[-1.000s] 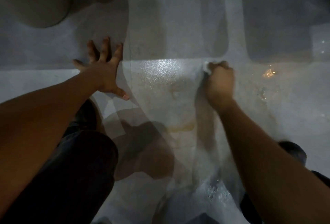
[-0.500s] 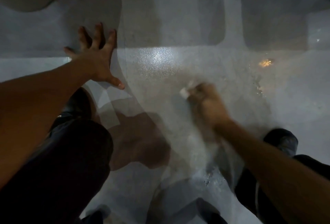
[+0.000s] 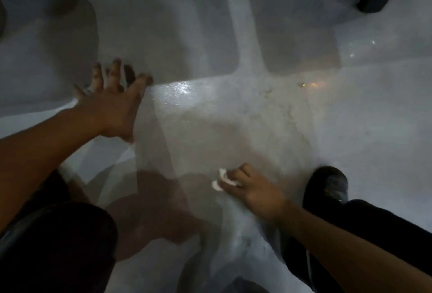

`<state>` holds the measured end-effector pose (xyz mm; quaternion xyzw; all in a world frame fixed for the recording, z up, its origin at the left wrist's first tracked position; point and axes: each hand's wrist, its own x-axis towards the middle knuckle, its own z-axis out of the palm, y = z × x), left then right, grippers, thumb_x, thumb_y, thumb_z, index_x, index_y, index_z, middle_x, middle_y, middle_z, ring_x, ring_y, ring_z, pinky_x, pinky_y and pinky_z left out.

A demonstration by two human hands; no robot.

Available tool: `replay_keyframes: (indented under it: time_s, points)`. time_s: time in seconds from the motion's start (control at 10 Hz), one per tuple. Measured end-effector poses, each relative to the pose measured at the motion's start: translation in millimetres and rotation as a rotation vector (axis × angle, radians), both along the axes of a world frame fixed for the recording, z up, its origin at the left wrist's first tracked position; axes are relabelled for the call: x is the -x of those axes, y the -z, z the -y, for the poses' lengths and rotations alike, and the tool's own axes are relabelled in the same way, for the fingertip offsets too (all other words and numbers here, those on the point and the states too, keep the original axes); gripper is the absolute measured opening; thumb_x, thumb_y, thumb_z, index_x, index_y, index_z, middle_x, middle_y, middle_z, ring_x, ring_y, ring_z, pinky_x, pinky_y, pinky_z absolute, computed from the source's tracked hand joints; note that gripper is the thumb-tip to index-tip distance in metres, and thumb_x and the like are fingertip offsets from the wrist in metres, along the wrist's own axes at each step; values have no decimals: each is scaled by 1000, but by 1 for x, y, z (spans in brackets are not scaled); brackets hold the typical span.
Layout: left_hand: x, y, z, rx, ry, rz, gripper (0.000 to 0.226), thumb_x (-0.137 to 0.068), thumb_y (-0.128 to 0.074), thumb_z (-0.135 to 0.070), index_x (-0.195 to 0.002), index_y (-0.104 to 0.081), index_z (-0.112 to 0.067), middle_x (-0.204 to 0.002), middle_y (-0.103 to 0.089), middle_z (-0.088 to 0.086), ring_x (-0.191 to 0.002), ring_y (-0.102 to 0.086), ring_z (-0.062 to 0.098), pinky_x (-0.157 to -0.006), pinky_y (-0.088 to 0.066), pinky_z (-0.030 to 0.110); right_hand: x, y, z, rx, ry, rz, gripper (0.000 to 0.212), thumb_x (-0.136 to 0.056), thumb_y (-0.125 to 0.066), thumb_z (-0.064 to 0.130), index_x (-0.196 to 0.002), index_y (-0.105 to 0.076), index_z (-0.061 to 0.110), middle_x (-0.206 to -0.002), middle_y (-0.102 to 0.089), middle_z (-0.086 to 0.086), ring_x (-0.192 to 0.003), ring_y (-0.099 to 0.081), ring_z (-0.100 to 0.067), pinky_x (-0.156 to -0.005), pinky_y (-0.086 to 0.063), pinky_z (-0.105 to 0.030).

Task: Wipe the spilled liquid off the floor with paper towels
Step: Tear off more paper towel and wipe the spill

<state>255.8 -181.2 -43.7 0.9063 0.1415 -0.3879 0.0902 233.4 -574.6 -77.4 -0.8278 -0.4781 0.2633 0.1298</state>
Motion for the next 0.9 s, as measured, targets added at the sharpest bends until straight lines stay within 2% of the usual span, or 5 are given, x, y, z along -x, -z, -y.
replay_keyframes:
  time_s: [0.1, 0.3, 0.4, 0.5, 0.9]
  points:
    - [-12, 8, 6, 49, 68, -20, 175, -21, -84, -84, -146, 35, -54, -163, 32, 20, -148, 31, 47, -111, -6, 82, -77, -4, 33, 51, 265, 222, 21, -93, -70, 42, -79, -60, 32, -89, -55, 5, -80, -51, -11, -75, -45, -32]
    - [-11, 15, 25, 65, -126, -82, 168, -46, -101, -50, -131, 43, -64, -152, 53, -2, -142, 40, 48, -99, -15, 90, -235, 26, 5, -1, 975, 412, 46, -83, -69, 1, -68, -45, 37, -76, -37, 19, -67, -37, 6, -71, -38, -4]
    - [-10, 12, 24, 80, -113, -91, 167, -46, -101, -48, -137, 38, -63, -155, 50, -2, -144, 38, 48, -99, -15, 90, -166, 26, -85, -296, 716, 278, 39, -87, -63, 3, -72, -46, 35, -79, -40, 15, -74, -37, 2, -76, -37, -20]
    - [-10, 8, 23, 97, -97, -81, 166, -47, -101, -48, -133, 40, -65, -154, 51, -4, -143, 39, 46, -99, -15, 90, -73, 33, -82, -139, 321, 138, 61, -92, -56, 3, -91, -39, 62, -99, -30, 31, -98, -25, 17, -89, -23, -8]
    - [-15, 2, 23, 108, -95, -118, 166, -48, -100, -50, -131, 43, -66, -147, 59, -5, -143, 40, 46, -101, -17, 88, -174, 23, -45, -207, 912, 207, 25, -93, -69, 25, -70, -60, 30, -71, -52, 8, -64, -48, -9, -66, -44, -38]
